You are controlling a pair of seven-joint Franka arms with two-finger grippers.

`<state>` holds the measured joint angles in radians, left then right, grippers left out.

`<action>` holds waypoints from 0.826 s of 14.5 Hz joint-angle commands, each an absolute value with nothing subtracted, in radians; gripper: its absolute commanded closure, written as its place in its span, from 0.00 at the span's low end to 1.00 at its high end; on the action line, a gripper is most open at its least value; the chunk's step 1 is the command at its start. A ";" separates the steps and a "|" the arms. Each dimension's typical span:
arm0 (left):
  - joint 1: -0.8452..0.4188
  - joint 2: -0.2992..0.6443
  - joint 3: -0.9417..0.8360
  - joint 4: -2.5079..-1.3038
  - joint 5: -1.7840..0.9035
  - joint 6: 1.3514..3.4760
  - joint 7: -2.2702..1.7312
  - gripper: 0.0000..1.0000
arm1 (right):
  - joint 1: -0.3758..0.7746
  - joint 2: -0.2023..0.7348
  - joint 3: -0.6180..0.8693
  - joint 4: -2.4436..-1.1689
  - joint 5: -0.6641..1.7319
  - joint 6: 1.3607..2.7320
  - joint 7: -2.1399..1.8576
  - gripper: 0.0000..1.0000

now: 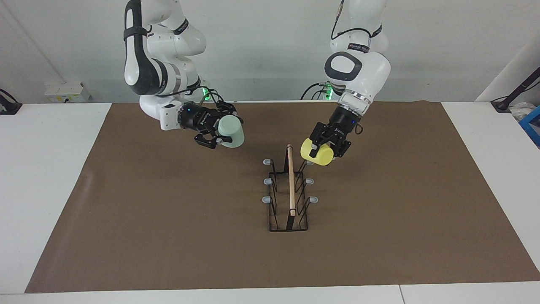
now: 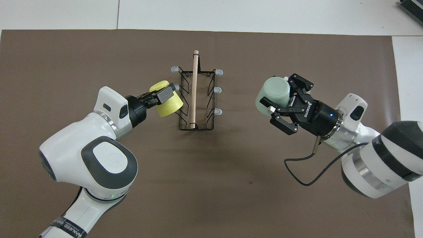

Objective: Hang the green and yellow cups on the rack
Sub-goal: 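Hang the green cup on a rack peg with the right gripper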

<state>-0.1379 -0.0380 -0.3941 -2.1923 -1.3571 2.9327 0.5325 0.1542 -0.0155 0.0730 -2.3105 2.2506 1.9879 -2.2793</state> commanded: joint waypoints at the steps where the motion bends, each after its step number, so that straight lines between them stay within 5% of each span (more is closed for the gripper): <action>1: -0.133 -0.071 -0.390 -2.227 -1.367 2.918 0.548 1.00 | 0.169 0.034 0.071 -2.316 2.302 1.993 -2.393 0.82; 6: -0.146 -0.008 -0.399 -2.209 -1.362 3.087 0.702 1.00 | 0.264 0.202 0.071 -2.319 2.514 1.838 -2.546 0.82; 12: -0.176 0.103 -0.439 -2.143 -1.364 3.247 0.700 1.00 | 0.299 0.216 0.069 -2.318 2.539 1.865 -2.577 0.82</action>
